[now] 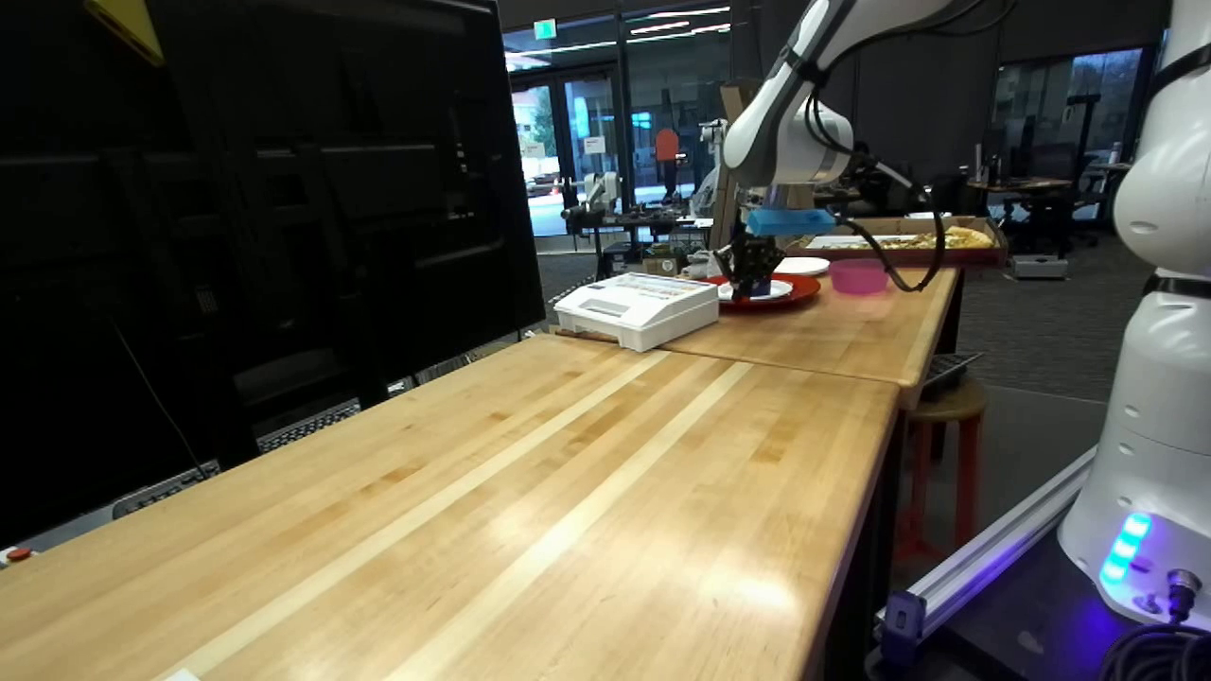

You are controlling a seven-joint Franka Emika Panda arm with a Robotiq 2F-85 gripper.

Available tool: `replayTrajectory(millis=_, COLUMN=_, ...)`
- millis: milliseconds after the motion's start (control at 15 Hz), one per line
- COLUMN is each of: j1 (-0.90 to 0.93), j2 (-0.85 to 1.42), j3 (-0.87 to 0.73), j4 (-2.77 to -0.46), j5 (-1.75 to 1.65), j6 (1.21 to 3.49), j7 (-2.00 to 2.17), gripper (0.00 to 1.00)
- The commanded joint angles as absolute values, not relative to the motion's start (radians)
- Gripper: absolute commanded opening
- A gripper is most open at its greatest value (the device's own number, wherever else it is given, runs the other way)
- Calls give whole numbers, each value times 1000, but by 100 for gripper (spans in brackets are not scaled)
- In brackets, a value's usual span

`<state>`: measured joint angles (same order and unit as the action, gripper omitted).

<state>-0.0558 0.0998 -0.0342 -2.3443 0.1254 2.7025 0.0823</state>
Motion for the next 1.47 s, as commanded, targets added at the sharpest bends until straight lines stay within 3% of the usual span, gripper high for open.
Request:
replayTrajectory(millis=0, j1=-55, j2=57, j3=-30, j4=-2371, j5=148, j6=2709, j7=50, gripper=4)
replayTrajectory(millis=467, j1=-48, j2=17, j3=-28, j4=-2407, j5=137, j6=2805, j7=48, gripper=4)
replayTrajectory(millis=1400, j1=-63, j2=-88, j3=-20, j4=-2584, j5=13, j6=3205, j7=124, gripper=4)
